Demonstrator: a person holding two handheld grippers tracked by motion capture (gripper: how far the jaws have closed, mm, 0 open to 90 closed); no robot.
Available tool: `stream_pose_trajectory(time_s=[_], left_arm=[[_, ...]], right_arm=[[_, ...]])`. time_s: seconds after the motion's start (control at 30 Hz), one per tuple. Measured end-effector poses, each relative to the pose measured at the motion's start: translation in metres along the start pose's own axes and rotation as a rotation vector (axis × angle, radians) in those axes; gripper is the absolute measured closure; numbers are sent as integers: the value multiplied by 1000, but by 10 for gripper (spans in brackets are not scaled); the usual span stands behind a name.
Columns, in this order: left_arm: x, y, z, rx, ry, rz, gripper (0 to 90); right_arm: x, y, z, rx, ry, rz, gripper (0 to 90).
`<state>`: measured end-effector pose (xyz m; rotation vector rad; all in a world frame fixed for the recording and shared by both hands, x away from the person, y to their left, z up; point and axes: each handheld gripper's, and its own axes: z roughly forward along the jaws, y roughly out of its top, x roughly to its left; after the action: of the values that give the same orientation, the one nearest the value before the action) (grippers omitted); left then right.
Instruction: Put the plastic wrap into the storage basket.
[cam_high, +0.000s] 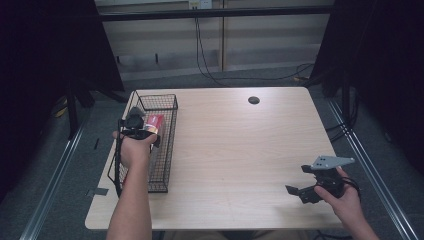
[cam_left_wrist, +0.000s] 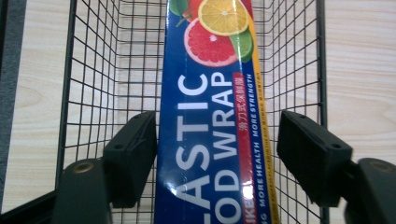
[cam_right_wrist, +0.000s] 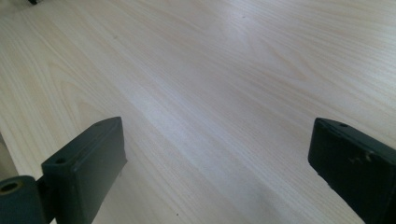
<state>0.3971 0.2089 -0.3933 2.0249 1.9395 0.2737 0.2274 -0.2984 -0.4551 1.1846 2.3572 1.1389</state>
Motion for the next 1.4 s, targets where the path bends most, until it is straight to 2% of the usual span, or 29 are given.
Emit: stream_pose_trajectory(time_s=[0.1,0.3,0.37,0.6,0.83,1.23,1.27,1.4], left_arm=[[0,0,-2,-22,3,9,230],[-3,-1,-8,-46,-19,21,164],[-4,0,-10,-58,-19,38,149],[-15,0,-17,-84,-79,78,105],[-30,0,-29,-122,-132,142,100],[-44,-5,-40,-159,-210,203,104],[-47,-6,-41,-170,-216,199,104],[-54,-7,-44,-181,-237,233,105]], right_arm=[[0,0,0,0,0,-2,37],[0,-1,1,8,1,-4,37],[0,-1,0,6,0,-8,37],[2,-3,-1,12,-2,-4,37],[3,-1,-2,1,-7,-1,37],[4,4,4,6,8,-16,37],[5,4,4,6,10,-18,37],[5,5,5,7,12,-23,37]])
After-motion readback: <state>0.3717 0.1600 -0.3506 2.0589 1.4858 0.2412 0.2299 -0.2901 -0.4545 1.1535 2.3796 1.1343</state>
